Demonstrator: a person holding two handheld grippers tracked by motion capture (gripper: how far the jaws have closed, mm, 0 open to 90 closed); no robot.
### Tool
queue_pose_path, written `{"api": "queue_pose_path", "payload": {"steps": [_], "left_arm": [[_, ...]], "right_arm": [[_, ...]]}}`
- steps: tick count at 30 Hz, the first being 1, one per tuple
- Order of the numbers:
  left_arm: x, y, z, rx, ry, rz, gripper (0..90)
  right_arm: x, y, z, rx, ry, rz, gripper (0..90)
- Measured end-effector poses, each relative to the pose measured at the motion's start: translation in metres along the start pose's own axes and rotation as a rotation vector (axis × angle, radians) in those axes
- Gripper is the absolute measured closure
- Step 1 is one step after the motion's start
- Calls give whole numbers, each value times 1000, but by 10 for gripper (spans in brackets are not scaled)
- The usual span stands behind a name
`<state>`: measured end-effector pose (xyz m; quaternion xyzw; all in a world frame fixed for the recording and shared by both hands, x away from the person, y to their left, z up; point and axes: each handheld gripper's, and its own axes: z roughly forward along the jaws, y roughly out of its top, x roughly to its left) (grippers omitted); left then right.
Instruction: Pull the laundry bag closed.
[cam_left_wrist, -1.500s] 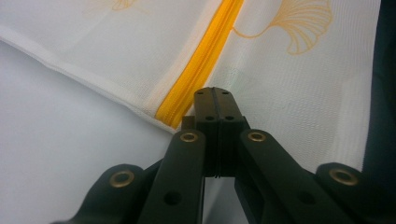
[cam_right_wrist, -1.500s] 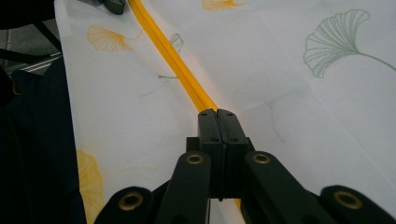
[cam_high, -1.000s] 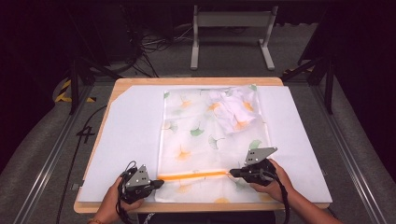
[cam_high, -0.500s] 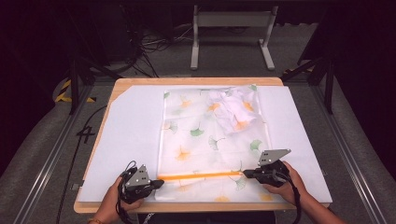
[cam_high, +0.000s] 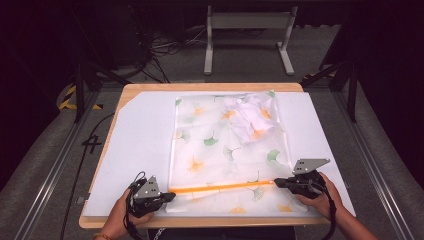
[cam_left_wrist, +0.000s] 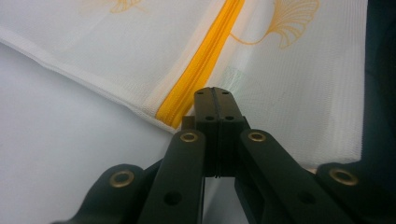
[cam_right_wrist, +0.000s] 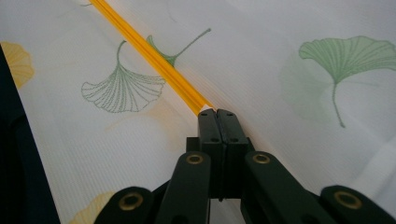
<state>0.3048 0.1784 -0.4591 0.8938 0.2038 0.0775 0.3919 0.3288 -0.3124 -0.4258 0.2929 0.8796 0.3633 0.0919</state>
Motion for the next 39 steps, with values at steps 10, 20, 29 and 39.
{"api": "queue_pose_path", "payload": {"steps": [10, 20, 29, 39], "left_arm": [[2, 0, 0, 1, -18, 5, 900], [1, 1, 0, 3, -15, 5, 900], [3, 1, 0, 3, -20, 2, 900], [3, 1, 0, 8, -20, 1, 900]], "right_arm": [[-6, -12, -14, 14, -20, 39, 900], [-6, -20, -12, 15, -30, 40, 900], [-10, -25, -18, 10, -52, 33, 900], [-19, -33, -26, -8, -56, 68, 900]]}}
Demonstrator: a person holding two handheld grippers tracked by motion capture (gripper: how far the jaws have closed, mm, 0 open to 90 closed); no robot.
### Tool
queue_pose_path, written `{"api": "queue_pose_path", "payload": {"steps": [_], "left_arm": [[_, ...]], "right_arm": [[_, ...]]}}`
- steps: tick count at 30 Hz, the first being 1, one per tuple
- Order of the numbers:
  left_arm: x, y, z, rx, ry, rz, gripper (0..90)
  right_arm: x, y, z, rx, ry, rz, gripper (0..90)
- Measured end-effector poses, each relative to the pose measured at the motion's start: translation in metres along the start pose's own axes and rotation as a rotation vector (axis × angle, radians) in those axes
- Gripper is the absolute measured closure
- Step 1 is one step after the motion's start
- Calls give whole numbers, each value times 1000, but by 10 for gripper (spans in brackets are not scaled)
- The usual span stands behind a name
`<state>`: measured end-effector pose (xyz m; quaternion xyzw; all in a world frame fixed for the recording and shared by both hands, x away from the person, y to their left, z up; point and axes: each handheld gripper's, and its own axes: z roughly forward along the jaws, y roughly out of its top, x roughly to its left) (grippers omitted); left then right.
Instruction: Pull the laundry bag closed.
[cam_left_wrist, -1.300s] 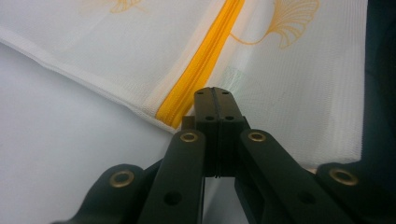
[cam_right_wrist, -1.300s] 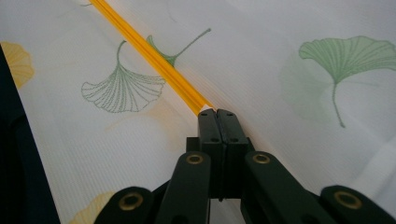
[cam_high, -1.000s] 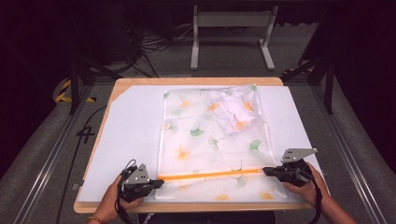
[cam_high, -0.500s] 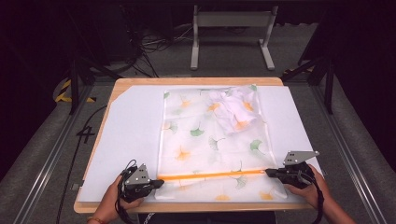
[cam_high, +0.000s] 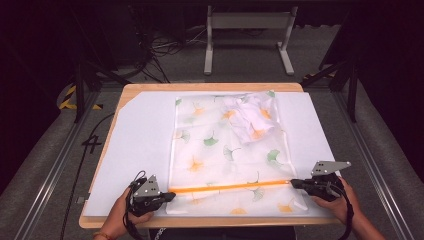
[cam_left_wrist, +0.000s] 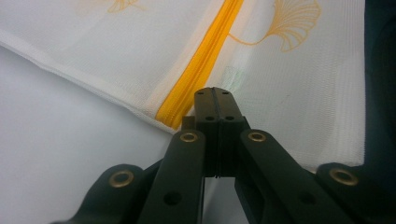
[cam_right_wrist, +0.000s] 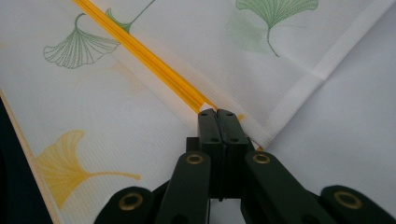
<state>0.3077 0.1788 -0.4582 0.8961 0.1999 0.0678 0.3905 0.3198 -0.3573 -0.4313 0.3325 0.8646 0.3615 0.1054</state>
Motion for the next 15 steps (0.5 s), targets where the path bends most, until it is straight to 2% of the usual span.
{"api": "queue_pose_path", "payload": {"steps": [5, 8, 15], "left_arm": [[0, 0, 0, -6, -1, -5, 900], [0, 0, 0, -6, 0, 0, 900], [0, 0, 0, 0, -5, -1, 900]], "right_arm": [[0, -2, -3, 3, -19, -4, 900], [-1, -4, -4, -3, -13, 7, 900], [1, -5, -6, -2, -23, -1, 900]]}}
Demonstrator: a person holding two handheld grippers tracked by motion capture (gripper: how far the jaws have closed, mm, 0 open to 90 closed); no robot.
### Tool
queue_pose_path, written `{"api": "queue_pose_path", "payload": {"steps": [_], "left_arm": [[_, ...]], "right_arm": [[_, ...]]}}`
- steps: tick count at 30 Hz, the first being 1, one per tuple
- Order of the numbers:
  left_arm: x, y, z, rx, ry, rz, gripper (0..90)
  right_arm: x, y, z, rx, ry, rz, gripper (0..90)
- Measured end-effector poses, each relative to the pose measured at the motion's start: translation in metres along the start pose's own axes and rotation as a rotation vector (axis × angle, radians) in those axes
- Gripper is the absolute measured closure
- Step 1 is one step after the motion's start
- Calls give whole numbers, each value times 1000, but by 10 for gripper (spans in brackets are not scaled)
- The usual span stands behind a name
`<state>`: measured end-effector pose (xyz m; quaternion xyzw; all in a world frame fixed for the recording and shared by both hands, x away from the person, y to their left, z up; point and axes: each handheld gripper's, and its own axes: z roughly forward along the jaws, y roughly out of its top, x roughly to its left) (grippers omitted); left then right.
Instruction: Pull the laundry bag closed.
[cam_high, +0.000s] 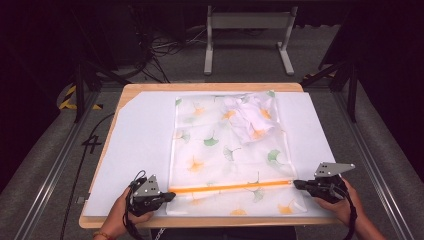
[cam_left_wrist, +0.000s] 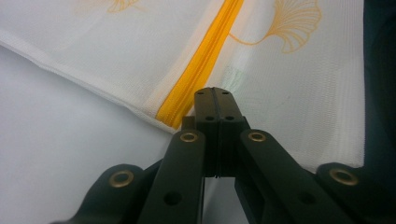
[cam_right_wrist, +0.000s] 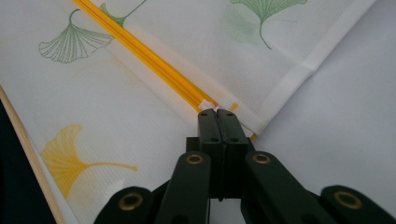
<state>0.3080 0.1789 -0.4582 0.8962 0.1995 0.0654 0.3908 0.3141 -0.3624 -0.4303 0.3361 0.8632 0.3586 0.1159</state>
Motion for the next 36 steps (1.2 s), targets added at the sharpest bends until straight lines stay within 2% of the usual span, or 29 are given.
{"api": "queue_pose_path", "payload": {"steps": [12, 19, 20, 24, 29, 32, 34, 36], "left_arm": [[0, 1, 0, 5, 0, 4, 900], [0, 0, 0, 3, 3, 0, 900], [0, 1, 0, 4, 5, 5, 900], [-2, 4, 0, 22, 18, 27, 900], [1, 3, -4, 13, 20, 3, 900], [4, 1, -9, -24, 40, -18, 890], [6, 2, -14, -33, 77, -16, 858], [7, 1, -18, -48, 90, -21, 856]], "right_arm": [[2, -6, 0, -10, -7, 5, 900], [4, -9, -2, -15, -33, 5, 900], [4, -9, -2, -13, -50, 6, 900], [-2, -14, -6, -26, -62, 45, 900], [-5, -14, -15, -79, -78, 46, 900], [-8, -14, -19, -101, -99, 45, 900], [-10, -14, -22, -118, -115, 44, 900], [-13, -14, -25, -146, -101, 47, 900]]}}
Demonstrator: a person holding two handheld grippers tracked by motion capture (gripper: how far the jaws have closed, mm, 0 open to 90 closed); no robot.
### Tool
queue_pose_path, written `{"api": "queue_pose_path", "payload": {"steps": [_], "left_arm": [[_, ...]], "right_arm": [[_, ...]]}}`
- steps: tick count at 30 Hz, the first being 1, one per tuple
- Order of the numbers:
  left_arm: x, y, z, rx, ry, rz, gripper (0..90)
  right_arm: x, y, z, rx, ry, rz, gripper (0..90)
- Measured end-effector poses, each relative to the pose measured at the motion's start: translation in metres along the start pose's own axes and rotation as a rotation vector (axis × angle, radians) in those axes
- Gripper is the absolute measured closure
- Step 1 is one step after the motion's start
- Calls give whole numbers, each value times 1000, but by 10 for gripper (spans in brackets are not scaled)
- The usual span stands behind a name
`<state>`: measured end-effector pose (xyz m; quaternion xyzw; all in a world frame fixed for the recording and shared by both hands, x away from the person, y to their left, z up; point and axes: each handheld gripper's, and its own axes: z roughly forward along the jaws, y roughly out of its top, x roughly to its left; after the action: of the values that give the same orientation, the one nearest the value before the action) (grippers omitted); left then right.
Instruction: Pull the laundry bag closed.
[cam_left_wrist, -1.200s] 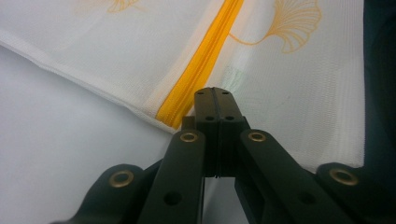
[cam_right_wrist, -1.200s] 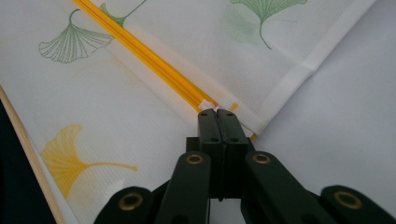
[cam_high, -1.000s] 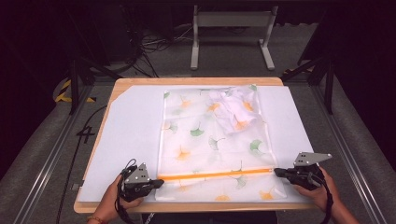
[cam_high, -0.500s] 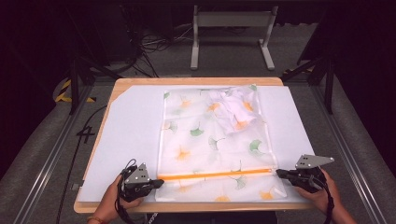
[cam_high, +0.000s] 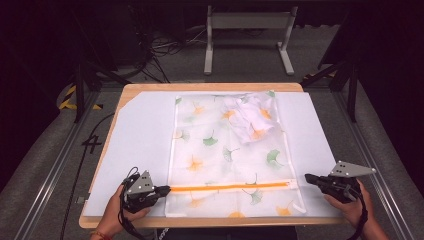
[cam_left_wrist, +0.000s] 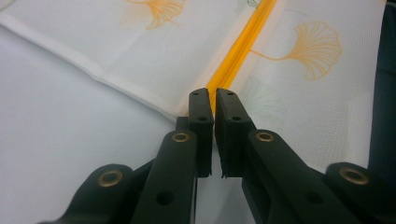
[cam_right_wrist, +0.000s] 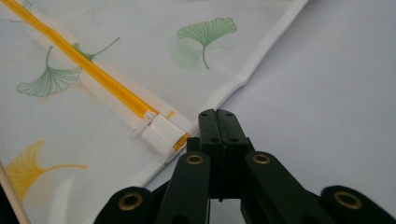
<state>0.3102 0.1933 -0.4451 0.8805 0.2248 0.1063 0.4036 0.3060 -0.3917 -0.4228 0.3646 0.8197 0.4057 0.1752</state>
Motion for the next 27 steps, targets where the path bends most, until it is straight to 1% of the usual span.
{"api": "queue_pose_path", "payload": {"steps": [1, 3, 5, 6, 7, 8, 9, 10, 11, 12, 13, 14, 15, 16, 17, 19, 20, 21, 22, 23, 24, 27], "left_arm": [[1, 0, -2, 2, 15, 0, 851], [2, -1, -4, -1, 32, -1, 836], [4, -2, -7, -7, 78, 1, 811], [5, -2, -9, -10, 89, 3, 801], [5, -2, -9, -10, 89, 3, 789], [6, -2, -10, -17, 103, 5, 789], [7, -2, -12, -15, 122, 11, 766], [9, -3, -13, -16, 129, 7, 755], [10, -4, -14, -23, 130, 0, 739], [13, -5, -16, -32, 152, -14, 714], [15, -5, -18, -33, 160, -17, 680], [17, -6, -20, -42, 172, -26, 665], [17, -6, -20, -42, 172, -26, 634], [19, -7, -22, -50, 198, -36, 634], [20, -8, -23, -54, 214, -46, 583], [23, -10, -25, -71, 234, -56, 517], [26, -11, -27, -75, 240, -61, 488], [28, -13, -28, -77, 256, -72, 454], [28, -13, -28, -77, 256, -72, 409], [32, -15, -28, -73, 277, -97, 409], [34, -17, -29, -78, 285, -113, 352], [42, -23, -30, -77, 319, -148, 255]], "right_arm": [[-1, 1, -1, -7, -4, -1, 900], [-2, 2, -2, -14, -28, -14, 900], [-3, 3, -4, -33, -47, -28, 881], [-4, 4, -5, -39, -59, -38, 868], [-4, 4, -5, -39, -59, -38, 868], [-4, 5, -6, -46, -74, -46, 857], [-5, 6, -7, -56, -86, -52, 832], [-7, 7, -9, -66, -95, -53, 812], [-8, 7, -9, -74, -103, -53, 766], [-9, 7, -10, -79, -119, -54, 737], [-11, 7, -11, -82, -141, -53, 700], [-13, 7, -12, -87, -155, -50, 664], [-13, 7, -12, -87, -155, -50, 664], [-15, 6, -13, -93, -176, -43, 596], [-17, 5, -13, -88, -205, -38, 574], [-20, 3, -14, -91, -239, -35, 495], [-22, 2, -15, -89, -248, -24, 515], [-24, 0, -16, -89, -242, -21, 512], [-25, -2, -16, -92, -246, -28, 497], [-25, -2, -16, -92, -246, -28, 497], [-25, -4, -17, -97, -283, -40, 432], [-29, -10, -17, -100, -337, -16, 319]]}}
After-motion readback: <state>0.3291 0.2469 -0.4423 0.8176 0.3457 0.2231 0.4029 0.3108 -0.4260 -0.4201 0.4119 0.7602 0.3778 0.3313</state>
